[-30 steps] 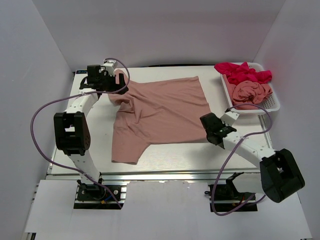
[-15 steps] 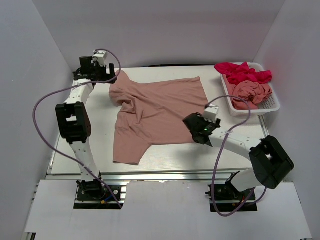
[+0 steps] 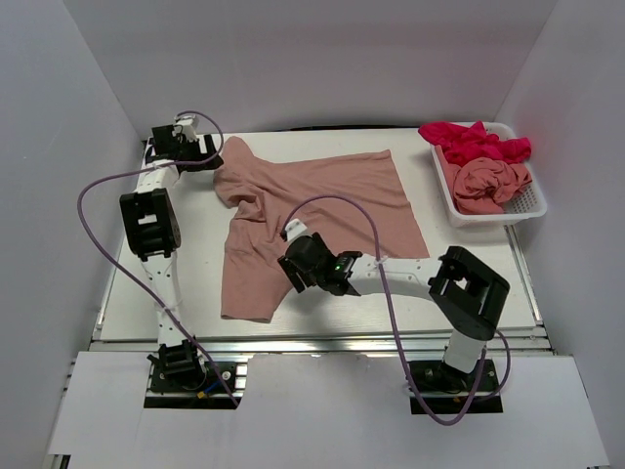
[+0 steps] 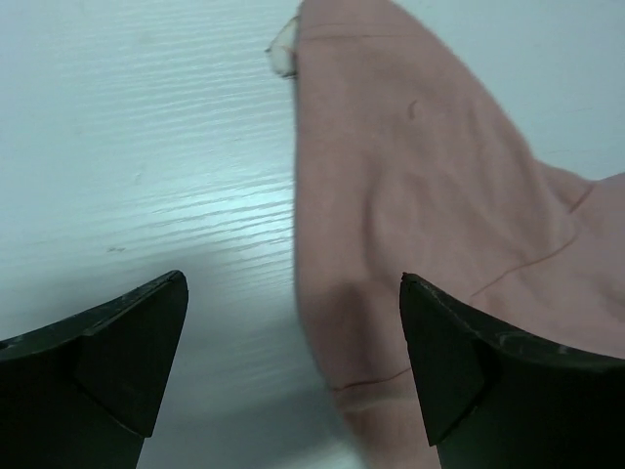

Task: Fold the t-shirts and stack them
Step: Flatten out the tshirt

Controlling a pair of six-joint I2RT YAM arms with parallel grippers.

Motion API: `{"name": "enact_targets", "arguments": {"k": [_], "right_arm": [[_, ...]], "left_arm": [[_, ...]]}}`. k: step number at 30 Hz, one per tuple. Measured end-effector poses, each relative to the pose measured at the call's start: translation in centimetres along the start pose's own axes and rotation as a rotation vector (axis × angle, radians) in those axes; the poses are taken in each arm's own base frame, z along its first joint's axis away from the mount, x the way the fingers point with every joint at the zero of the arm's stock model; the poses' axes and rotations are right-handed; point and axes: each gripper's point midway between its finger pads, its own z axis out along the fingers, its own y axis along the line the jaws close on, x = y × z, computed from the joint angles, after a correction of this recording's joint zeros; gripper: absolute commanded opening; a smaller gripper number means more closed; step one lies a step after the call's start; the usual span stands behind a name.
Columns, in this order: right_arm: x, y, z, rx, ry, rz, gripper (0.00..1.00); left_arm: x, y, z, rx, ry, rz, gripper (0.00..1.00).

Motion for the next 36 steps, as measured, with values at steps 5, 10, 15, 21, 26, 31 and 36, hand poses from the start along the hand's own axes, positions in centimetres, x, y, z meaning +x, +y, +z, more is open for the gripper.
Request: {"name": "enact_targets", "arguments": {"k": [5, 10, 15, 21, 26, 31, 36], "right_arm": [[0.3, 4.1, 0.6, -0.186, 0.026, -0.095, 0.76], [0.8, 9.1, 1.1, -0.334, 0.034, -0.206, 0.77], [1.3, 13.6, -0.1, -0.468, 0.033, -0.272, 0.77], [0.3, 15.0, -1.2, -0.530, 0.013, -0.269, 0.77], [0.0, 15.3, -1.9, -0.539, 0.003, -0.272, 0.77], [0.2, 15.5, -2.2, -0.543, 0.013, -0.279, 0.77], [0.3, 15.5, -2.2, -0.546, 0.016, -0.276, 0.77]], "left_arm": [[-0.6, -2.0, 0.5, 0.062, -0.019, -0.020, 0.98], [-0.9, -3.4, 0.8, 0.101, -0.031, -0.031, 0.98], [-0.7, -4.3, 1.1, 0.116, -0.027, -0.032, 0.98], [-0.1, -6.9, 2.1, 0.147, -0.008, -0.010, 0.98], [1.2, -9.1, 3.3, 0.174, 0.019, 0.004, 0.95], [1.5, -10.1, 4.3, 0.173, 0.017, 0.025, 0.91], [0.8, -10.0, 5.3, 0.164, -0.009, 0.043, 0.90]]}}
